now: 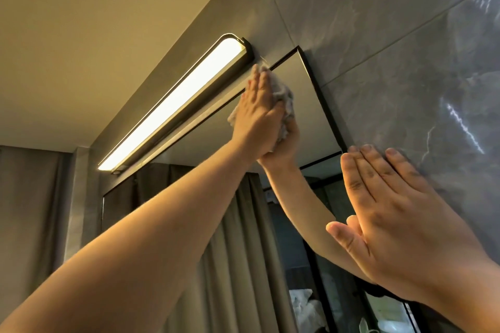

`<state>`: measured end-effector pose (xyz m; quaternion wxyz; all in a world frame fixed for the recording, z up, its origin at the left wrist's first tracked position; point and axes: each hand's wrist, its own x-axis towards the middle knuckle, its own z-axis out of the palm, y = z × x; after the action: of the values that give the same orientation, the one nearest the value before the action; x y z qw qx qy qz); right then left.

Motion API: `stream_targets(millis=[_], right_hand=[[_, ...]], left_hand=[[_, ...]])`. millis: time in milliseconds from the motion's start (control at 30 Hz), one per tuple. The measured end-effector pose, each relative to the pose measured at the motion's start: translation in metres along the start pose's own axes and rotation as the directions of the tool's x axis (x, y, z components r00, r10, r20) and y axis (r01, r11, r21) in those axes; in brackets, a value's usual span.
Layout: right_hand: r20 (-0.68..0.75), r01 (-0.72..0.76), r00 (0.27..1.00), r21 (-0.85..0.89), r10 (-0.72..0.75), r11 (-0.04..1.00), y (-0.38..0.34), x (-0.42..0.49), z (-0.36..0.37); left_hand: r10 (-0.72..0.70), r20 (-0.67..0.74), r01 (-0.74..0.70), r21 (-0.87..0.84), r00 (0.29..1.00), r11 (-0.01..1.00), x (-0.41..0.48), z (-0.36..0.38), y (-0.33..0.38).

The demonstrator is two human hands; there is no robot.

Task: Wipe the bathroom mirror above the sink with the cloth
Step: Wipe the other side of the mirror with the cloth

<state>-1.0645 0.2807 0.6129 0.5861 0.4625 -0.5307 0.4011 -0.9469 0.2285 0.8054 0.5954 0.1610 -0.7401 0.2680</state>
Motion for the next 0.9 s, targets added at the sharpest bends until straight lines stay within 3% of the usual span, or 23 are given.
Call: stream_targets(millis=[33,67,167,300,767,900], right_hand=[[-0.120,0.028,0.992,0.013,-0.026,1.000,0.021,-0.011,-0.017],[-0.135,0.035,0.990,-0.025,-0.038,0.999,0.040,-0.024,-0.022],[0.070,0.013,0.997,0.076,-0.018,0.997,0.032,-0.010,-0.036],[0.084,0.077,0.993,0.067,-0.083,0.995,0.036,-0.012,-0.034],[-0.033,0.064,0.998,0.123,-0.060,0.990,0.036,-0.018,-0.030],[-0.046,0.057,0.998,0.117,-0.052,0.992,0.037,-0.016,-0.026]], left_hand=[[0.018,0.019,-0.019,0.051,1.000,0.998,0.001,-0.002,0.004],[0.062,0.055,-0.065,0.058,0.997,0.996,-0.001,-0.002,0.016],[0.158,0.129,-0.167,0.067,0.979,0.984,-0.021,0.005,0.042],[0.164,0.186,-0.178,0.060,0.969,0.982,-0.048,0.009,0.056],[0.101,0.158,-0.105,0.016,0.982,0.994,-0.079,0.014,0.055],[-0.028,0.108,0.029,-0.011,0.994,1.000,-0.094,0.008,0.024]])
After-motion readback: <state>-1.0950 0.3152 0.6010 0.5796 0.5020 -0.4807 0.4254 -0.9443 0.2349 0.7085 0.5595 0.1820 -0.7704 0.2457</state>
